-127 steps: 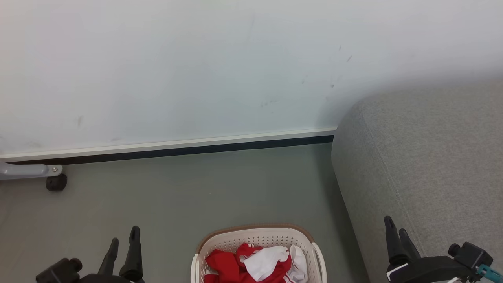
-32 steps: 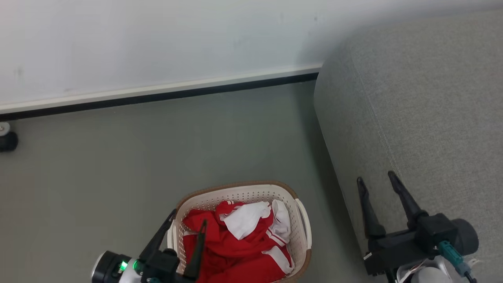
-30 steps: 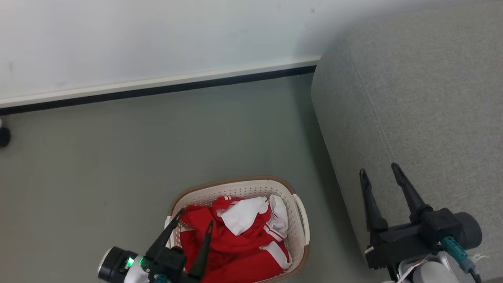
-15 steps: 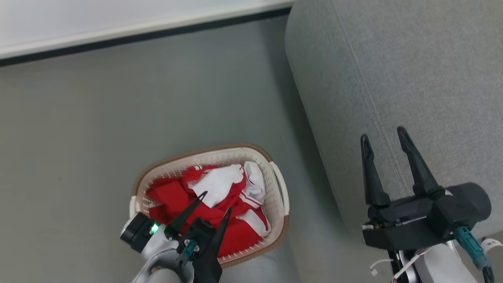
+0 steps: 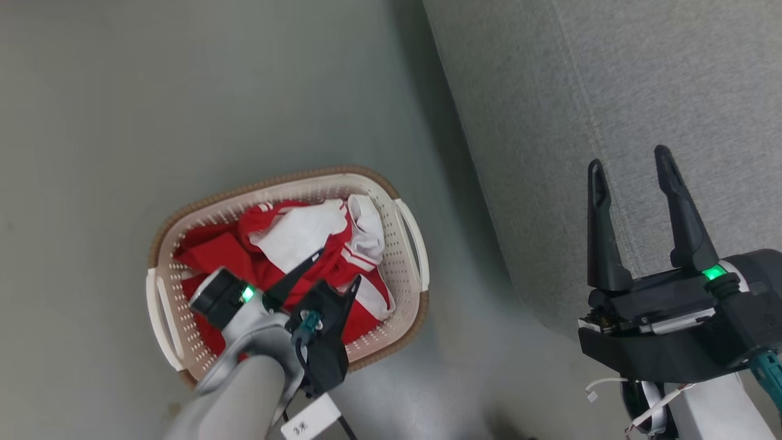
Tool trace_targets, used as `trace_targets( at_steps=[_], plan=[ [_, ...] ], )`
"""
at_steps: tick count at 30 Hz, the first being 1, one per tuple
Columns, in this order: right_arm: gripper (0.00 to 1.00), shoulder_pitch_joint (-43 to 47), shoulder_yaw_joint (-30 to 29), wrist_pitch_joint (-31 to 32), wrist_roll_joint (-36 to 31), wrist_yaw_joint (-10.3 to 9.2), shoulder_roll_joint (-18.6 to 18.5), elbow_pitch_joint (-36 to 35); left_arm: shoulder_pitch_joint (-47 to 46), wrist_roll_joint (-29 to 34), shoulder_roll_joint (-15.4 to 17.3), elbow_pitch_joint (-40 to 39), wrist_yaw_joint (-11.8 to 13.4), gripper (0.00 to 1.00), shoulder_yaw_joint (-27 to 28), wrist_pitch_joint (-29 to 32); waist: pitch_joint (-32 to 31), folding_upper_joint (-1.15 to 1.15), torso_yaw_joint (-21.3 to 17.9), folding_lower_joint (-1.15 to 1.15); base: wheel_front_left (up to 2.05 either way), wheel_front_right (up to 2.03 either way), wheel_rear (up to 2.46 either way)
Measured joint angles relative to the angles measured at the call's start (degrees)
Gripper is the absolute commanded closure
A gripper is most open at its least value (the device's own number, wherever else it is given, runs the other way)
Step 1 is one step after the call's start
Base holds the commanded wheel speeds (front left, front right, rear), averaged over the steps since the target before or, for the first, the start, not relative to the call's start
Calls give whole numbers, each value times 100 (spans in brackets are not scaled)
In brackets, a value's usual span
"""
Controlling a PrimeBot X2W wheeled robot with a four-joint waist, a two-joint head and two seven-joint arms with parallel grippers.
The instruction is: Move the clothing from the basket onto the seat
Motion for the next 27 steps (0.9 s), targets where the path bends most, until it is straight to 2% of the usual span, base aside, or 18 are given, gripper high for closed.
trace_targets(
  at_steps=[12, 27],
  plan=[
    [0, -140, -238, -1, -122, -38, 107, -582, -963, 151, 29, 499, -46, 0, 41, 146, 928, 0, -46, 0, 0, 0, 0],
    [0, -532, -374, -4, -186, -40, 294, -979, -1985, 299, 62, 845, -52, 0, 24, 191, 2058, -1, -48, 0, 0, 0, 0]
  ],
)
